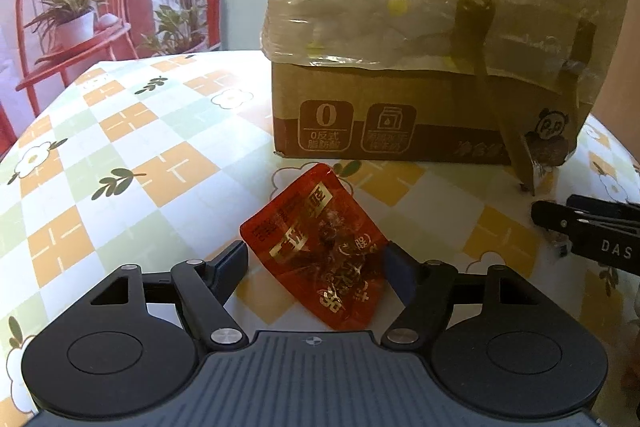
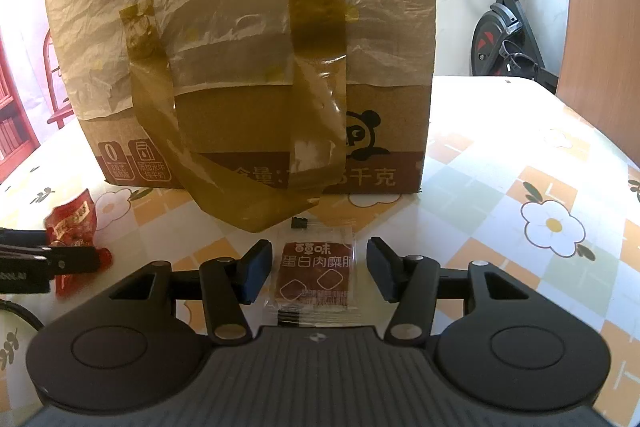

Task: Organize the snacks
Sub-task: 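Close the left tool on the red packet, pinching its corner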

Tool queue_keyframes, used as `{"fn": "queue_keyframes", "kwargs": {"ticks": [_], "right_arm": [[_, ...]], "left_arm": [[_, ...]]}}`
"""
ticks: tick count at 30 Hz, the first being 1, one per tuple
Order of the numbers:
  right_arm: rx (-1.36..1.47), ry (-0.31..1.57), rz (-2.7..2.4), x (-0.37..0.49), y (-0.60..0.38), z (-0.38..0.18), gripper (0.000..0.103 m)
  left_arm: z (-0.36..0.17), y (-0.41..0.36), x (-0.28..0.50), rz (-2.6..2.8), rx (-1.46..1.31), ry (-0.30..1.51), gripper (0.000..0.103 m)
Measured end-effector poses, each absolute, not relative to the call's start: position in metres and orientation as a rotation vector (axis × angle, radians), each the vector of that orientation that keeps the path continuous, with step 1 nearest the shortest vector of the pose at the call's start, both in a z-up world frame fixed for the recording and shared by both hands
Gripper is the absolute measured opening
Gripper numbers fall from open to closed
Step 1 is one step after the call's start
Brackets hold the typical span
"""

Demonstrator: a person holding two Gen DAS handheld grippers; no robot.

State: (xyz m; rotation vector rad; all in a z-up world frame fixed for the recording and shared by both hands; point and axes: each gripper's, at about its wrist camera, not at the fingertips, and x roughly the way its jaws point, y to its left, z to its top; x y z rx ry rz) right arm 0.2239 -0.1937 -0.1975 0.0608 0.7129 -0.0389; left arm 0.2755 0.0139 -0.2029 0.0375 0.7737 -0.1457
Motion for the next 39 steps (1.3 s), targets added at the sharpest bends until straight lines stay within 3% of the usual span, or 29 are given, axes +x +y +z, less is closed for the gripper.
{"fn": "queue_keyframes", "kwargs": {"ticks": [3,8,13,15,16,22,25,27,29,30,39], "right_arm": [[0.065,0.712,-0.036,0.223,-0.195,-0.197,0.056],[0.070,0.709,-0.034,0.223,-0.195,-0.197,0.056],[0.081,0.706,-0.030,0.223,-0.197,-0.197,0.056],[0.083,0.704,-0.032,0.223,-0.197,-0.197,0.055],[0.086,0.704,-0.032,0.223,-0.197,-0.197,0.055],[0.087,0.703,-0.031,0.223,-0.197,-0.197,0.055],[0.091,0.702,-0.029,0.223,-0.198,-0.197,0.055],[0.090,0.702,-0.030,0.222,-0.198,-0.197,0.055],[0.091,0.702,-0.029,0.223,-0.198,-0.197,0.055],[0.092,0.702,-0.029,0.223,-0.198,-0.197,0.055],[0.095,0.700,-0.028,0.222,-0.199,-0.197,0.055]], "left_arm": [[-0.201,0.016,0.272,-0.119,-0.008,0.764,0.071],[-0.199,0.023,0.265,-0.148,-0.063,0.744,0.047],[-0.198,0.020,0.260,-0.181,-0.051,0.733,0.040],[-0.198,0.019,0.261,-0.172,-0.036,0.723,0.006],[-0.199,0.018,0.262,-0.166,-0.022,0.731,0.002],[-0.202,0.024,0.262,-0.159,-0.039,0.748,0.002],[-0.199,0.027,0.266,-0.173,-0.076,0.757,0.005],[-0.195,0.029,0.269,-0.177,-0.097,0.746,0.021],[-0.192,0.028,0.273,-0.169,-0.088,0.725,0.070],[-0.191,0.027,0.274,-0.168,-0.091,0.717,0.075],[-0.199,0.011,0.322,-0.272,-0.050,0.789,0.081]]}}
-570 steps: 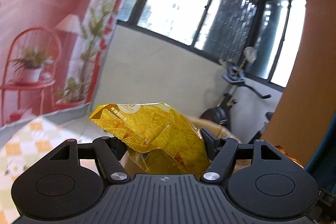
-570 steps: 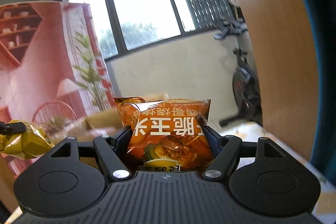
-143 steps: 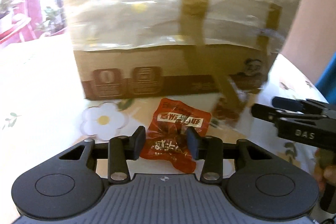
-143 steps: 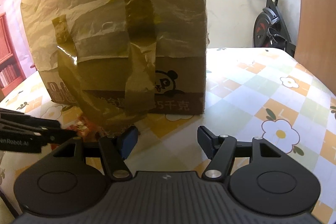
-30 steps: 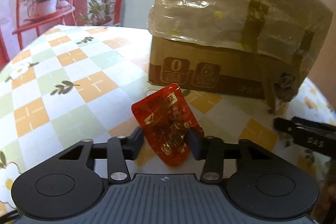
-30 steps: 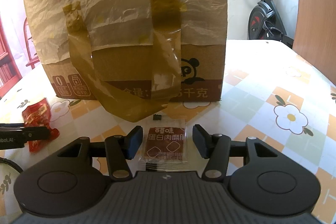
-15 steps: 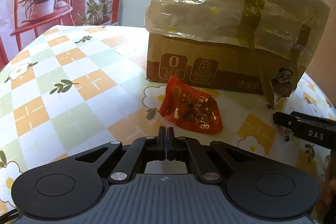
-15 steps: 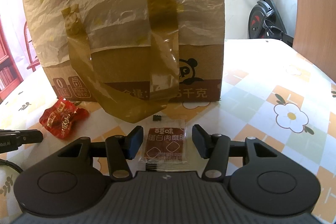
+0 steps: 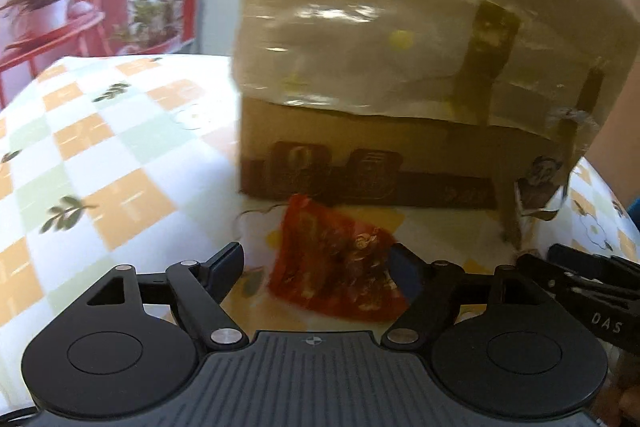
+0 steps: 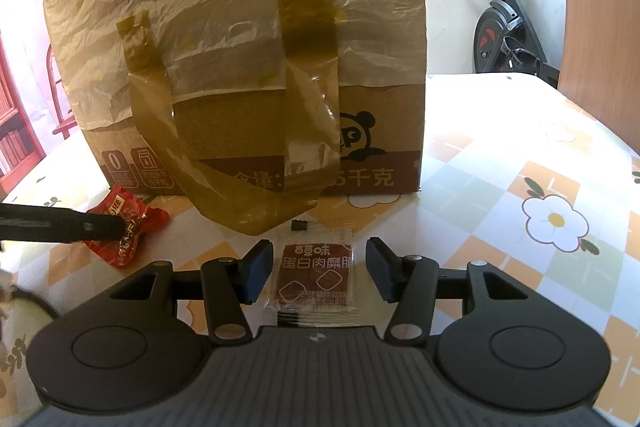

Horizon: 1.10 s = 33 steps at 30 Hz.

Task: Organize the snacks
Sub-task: 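Close the left tool on the red packet, pinching its corner, then grasp the brown-labelled packet with the right tool while the left tool holds the red packet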

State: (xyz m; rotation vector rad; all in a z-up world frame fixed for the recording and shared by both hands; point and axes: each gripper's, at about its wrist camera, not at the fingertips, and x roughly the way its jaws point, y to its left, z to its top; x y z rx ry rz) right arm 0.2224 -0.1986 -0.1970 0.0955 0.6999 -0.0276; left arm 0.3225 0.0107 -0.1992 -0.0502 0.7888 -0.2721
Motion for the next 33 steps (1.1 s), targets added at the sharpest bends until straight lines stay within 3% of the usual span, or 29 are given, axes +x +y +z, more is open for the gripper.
{"fn": "queue_keyframes", "kwargs": {"ticks": [7,9,11,23,25,27,33], "right_arm": [[0.100,0.698,-0.026,0.222,-0.199,-0.197,0.055],[0.101,0.698,-0.026,0.222,-0.199,-0.197,0.055],[0.106,0.698,-0.020,0.222,-0.200,-0.197,0.055],[0.120,0.696,-0.005,0.223,-0.203,-0.197,0.055],[0.128,0.694,-0.008,0.222,-0.205,-0.197,0.052],[0.167,0.689,0.025,0.221,-0.210,-0.199,0.025],[0.155,0.697,0.044,0.223,-0.208,-0.199,0.025]], "left_arm": [[-0.208,-0.015,0.326,-0.258,0.099,0.769,0.080],[-0.208,-0.019,0.319,-0.257,0.128,0.747,0.068],[-0.207,-0.021,0.314,-0.255,0.128,0.734,0.034],[-0.199,0.005,0.307,-0.233,-0.006,0.727,0.033],[-0.193,0.009,0.300,-0.223,-0.024,0.726,0.034],[-0.191,0.012,0.293,-0.222,-0.052,0.730,0.034],[-0.186,0.023,0.283,-0.217,-0.098,0.715,0.034]]}}
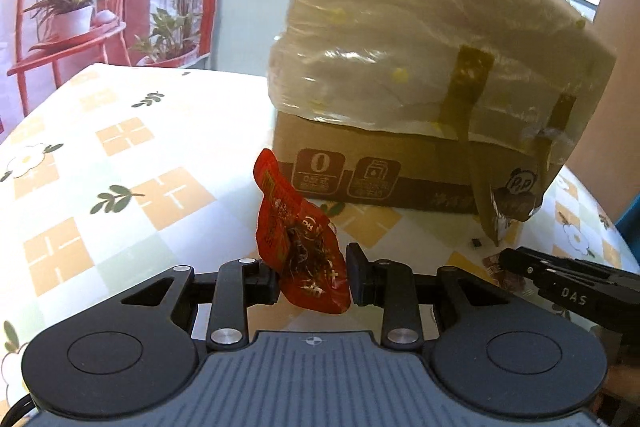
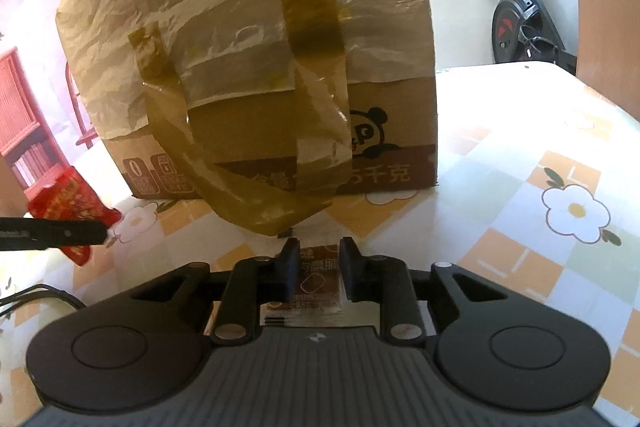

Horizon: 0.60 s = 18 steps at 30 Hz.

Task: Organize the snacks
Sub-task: 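Grasp the brown-labelled packet with the right tool while the left tool holds the red packet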

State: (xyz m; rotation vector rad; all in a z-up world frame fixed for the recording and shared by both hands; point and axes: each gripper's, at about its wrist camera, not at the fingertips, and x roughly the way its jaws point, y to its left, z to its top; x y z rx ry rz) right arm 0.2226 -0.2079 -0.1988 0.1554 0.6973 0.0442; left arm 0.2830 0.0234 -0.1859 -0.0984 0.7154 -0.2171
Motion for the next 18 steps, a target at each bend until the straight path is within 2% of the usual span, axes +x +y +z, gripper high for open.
{"fn": "queue_keyframes", "kwargs": {"ticks": [2,5,8,18], "right_arm": [[0.147,0.700,0.041,0.223,-0.206,-0.198,0.026],[0.128,0.706,0.030,0.221,-0.202,-0.195,0.046],[0.088,0.698,0.042,0.217,-0.194,-0.191,0.054],[-0.066,0.769,0.041,0.236,-0.167,-0.200,0.057]], "left_arm": [[-0.185,0.024,0.278,-0.215,-0.110,0.711,0.034],[-0.181,0.027,0.275,-0.218,-0.118,0.703,0.034],[-0.179,0.029,0.274,-0.228,-0.132,0.693,0.034],[-0.182,0.034,0.269,-0.242,-0.164,0.696,0.034]]}}
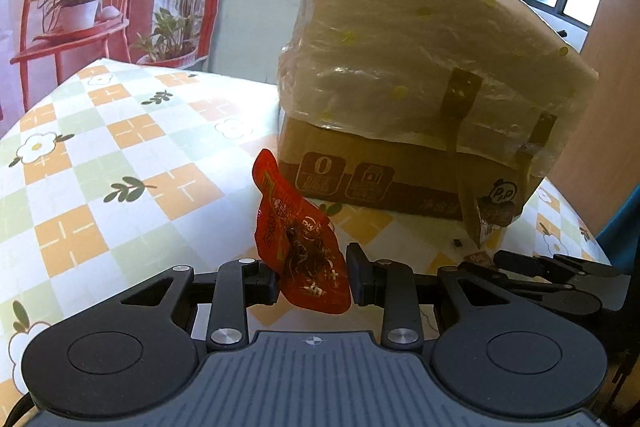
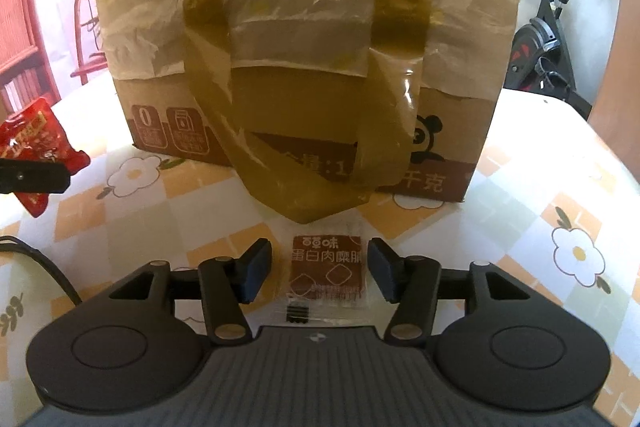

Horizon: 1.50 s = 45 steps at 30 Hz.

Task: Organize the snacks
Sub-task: 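Grasp the brown-labelled packet with the right tool while the left tool holds the red packet, then lift both held packets and carry them over the cardboard box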

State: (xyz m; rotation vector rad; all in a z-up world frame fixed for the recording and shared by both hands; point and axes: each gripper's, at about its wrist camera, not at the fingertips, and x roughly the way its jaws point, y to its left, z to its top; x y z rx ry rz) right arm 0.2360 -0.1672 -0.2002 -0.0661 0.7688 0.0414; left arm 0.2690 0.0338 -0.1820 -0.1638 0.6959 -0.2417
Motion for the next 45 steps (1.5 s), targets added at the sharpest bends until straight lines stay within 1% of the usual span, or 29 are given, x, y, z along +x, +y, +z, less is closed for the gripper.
{"fn": "queue_keyframes", "kwargs": {"ticks": [2,4,5,8,18,28,30,39,45], "right_arm": [[-0.065,0.770,0.042,0.236,-0.168,-0.201,0.056],[-0.068,0.778,0.038,0.236,-0.169,-0.201,0.054],[-0.068,0.781,0.039,0.235,-0.170,-0.200,0.049],[-0.056,0.796,0.062,0.228,-0.174,-0.196,0.043],[0.016,0.791,0.055,0.187,-0.185,-0.187,0.041],[0.056,0.707,0.069,0.167,-0.190,-0.155,0.041],[0.073,0.662,0.086,0.164,-0.191,-0.145,0.041],[0.107,0.424,0.083,0.160,-0.204,-0.085,0.041],[0.105,0.313,0.072,0.180,-0.212,-0.043,0.041]], "left_arm": [[-0.182,0.035,0.268,-0.245,-0.175,0.696,0.034],[-0.181,0.036,0.267,-0.248,-0.183,0.692,0.034],[-0.181,0.035,0.266,-0.250,-0.187,0.690,0.034],[-0.180,0.033,0.263,-0.263,-0.189,0.685,0.034],[-0.179,0.021,0.253,-0.309,-0.164,0.678,0.034],[-0.172,0.022,0.254,-0.334,-0.151,0.663,0.034],[-0.161,0.024,0.258,-0.362,-0.144,0.638,0.034],[-0.082,0.027,0.277,-0.451,-0.053,0.420,0.034],[-0.046,0.007,0.307,-0.485,-0.021,0.328,0.035]]}}
